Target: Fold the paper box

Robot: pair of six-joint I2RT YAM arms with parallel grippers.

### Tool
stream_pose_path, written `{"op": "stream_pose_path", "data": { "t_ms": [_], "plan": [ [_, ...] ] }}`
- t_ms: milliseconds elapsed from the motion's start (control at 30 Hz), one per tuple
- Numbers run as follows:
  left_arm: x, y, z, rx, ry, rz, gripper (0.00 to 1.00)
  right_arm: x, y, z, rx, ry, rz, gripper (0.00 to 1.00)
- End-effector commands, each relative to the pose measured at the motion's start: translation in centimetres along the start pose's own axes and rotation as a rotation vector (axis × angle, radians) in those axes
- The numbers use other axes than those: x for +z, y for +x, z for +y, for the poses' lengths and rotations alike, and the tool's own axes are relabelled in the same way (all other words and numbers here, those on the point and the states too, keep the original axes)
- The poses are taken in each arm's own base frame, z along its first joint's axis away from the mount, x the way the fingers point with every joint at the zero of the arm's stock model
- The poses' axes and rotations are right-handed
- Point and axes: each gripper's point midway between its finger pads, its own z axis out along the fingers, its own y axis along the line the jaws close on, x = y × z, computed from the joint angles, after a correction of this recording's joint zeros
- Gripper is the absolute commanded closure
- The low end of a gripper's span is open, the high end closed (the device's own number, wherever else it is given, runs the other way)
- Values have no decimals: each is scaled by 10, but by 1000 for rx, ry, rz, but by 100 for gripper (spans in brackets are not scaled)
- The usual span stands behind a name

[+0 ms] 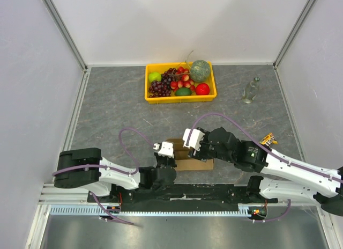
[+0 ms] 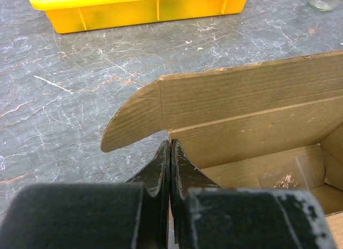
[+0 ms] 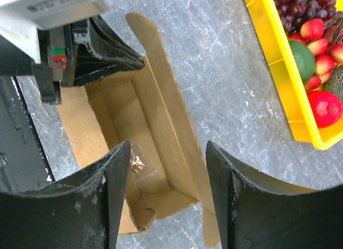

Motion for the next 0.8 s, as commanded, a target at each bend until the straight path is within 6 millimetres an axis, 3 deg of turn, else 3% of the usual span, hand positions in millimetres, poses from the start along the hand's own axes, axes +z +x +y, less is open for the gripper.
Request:
{"op": "stream_pose_path", "data": {
  "t_ms": [0,233,467,767],
  "plan": [
    [-4,-2,11,22,-34,-20,98,2,-27,-6,-79,-12,-49,34],
    [-7,-1,12,32,-31,-21,98,20,-24,-2,-132,-53,-6,34],
    [-9,-1,14,32,-33,-25,98,27,-19,-15,-131,-32,7,37],
    [-12,1,16,23,-36,-29,98,40,-11,-14,-100,-73,24,48]
  ]
}}
